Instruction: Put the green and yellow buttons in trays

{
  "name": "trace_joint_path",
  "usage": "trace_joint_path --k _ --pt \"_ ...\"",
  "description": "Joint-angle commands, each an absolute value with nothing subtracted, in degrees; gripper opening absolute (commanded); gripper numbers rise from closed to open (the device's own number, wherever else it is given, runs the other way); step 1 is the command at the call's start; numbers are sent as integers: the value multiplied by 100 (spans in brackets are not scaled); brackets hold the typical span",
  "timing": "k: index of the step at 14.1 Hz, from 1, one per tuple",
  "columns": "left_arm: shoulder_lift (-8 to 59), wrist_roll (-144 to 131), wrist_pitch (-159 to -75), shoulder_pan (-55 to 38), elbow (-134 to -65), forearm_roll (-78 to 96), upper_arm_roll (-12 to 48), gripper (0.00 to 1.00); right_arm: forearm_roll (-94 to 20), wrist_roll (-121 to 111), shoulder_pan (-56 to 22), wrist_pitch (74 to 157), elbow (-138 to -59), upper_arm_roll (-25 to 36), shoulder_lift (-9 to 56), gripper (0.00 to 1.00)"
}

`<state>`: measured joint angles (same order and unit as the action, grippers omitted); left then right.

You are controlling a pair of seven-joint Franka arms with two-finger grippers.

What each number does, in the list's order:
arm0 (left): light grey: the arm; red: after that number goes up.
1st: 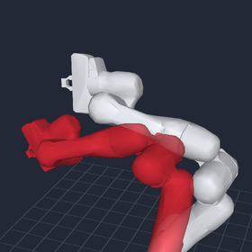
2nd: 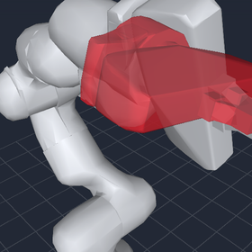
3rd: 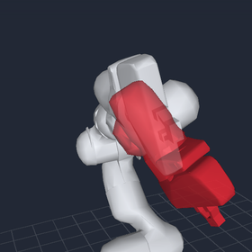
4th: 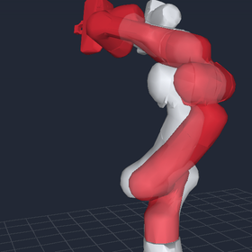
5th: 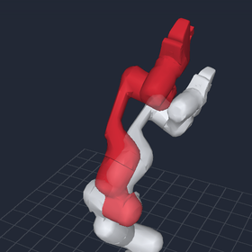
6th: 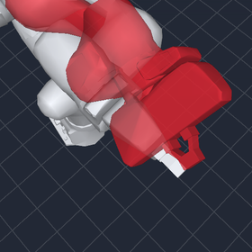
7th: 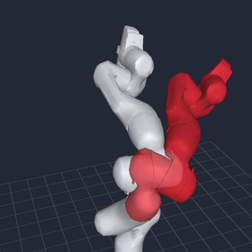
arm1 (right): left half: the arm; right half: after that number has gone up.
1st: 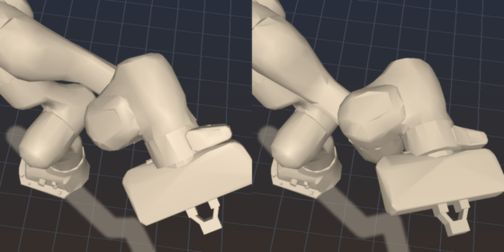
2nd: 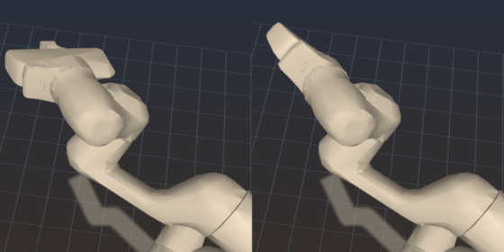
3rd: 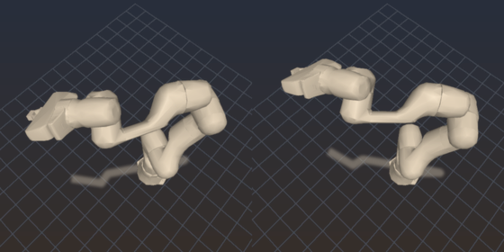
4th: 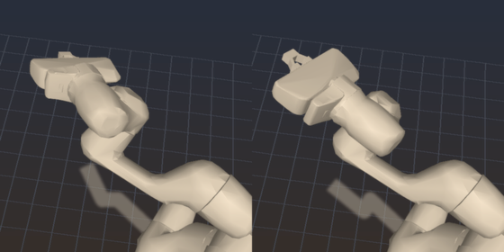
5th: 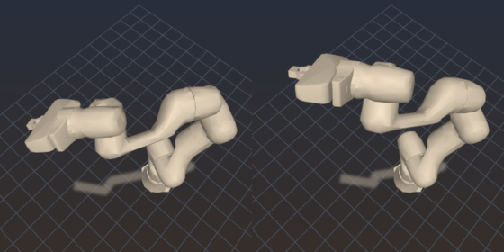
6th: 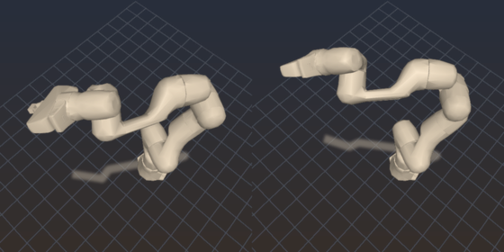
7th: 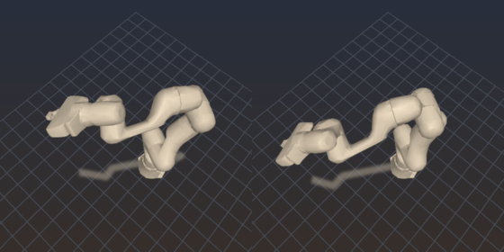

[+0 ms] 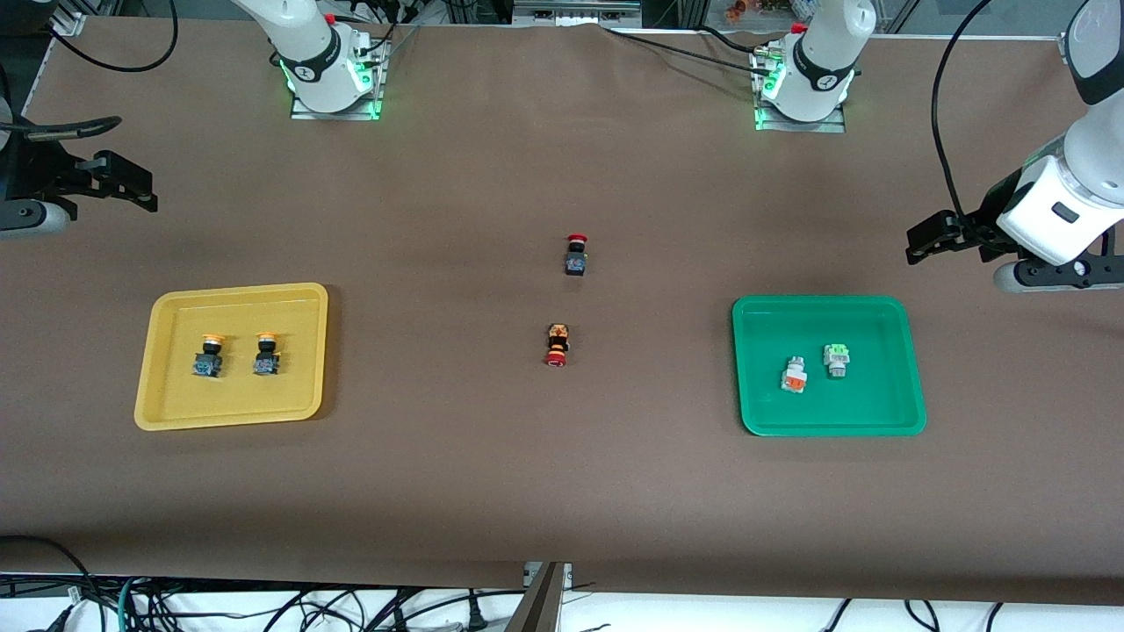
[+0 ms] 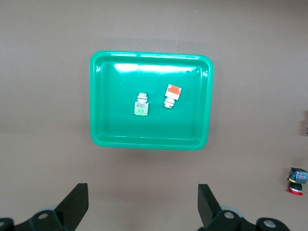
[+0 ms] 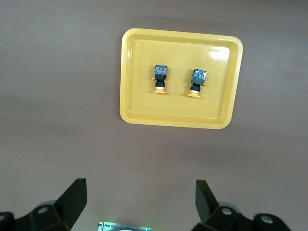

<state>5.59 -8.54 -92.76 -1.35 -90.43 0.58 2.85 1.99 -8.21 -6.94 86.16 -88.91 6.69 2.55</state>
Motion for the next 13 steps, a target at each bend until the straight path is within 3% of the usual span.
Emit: trace_joint_path --k 1,13 --pt "352 -1020 -9194 -158 -9202 105 299 100 88 -844 -624 8578 -8745 633 316 100" --pt "360 -967 -9132 -97 -9149 105 290 100 70 -835 -615 8578 -8745 633 316 100"
